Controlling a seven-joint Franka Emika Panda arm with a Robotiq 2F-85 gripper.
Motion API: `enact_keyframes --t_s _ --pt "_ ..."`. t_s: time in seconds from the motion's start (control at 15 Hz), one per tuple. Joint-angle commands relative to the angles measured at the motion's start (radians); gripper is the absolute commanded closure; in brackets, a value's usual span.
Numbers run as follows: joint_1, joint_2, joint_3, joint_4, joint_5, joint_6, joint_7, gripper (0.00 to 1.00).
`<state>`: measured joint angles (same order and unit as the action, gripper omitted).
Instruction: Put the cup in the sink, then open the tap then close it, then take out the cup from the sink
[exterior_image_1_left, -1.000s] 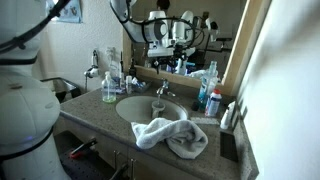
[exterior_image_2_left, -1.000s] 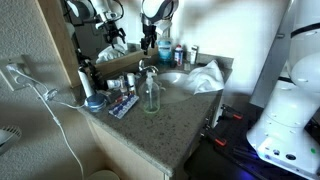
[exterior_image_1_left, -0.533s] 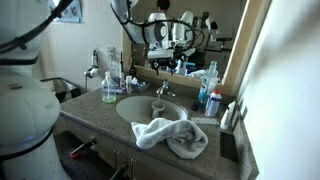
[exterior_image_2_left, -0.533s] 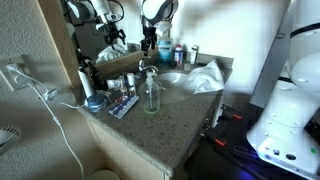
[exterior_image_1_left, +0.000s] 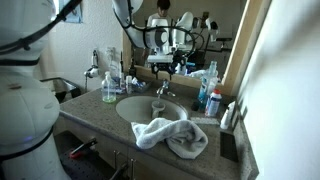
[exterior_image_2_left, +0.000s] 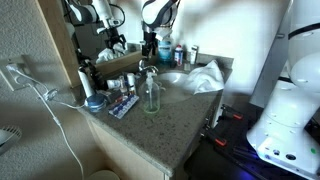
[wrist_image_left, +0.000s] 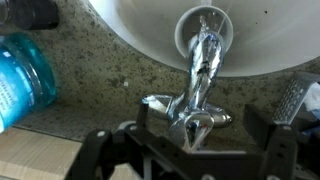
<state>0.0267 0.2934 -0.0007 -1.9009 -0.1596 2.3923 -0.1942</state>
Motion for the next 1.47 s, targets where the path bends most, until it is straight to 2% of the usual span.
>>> enact_keyframes --t_s 0.0,0.53,0.93,1.4 --pt "-0.019 0.006 0.013 0.009 0.024 0.004 -0.023 0.31" --pt "-0.019 0.016 0.024 0.021 0.039 0.006 -0.028 0.92" --pt "-0.027 -0.014 0.018 -0.018 0.046 0.011 -0.023 0.90" --pt "-0.049 -0.089 0.010 -0.159 0.085 0.066 -0.019 0.90"
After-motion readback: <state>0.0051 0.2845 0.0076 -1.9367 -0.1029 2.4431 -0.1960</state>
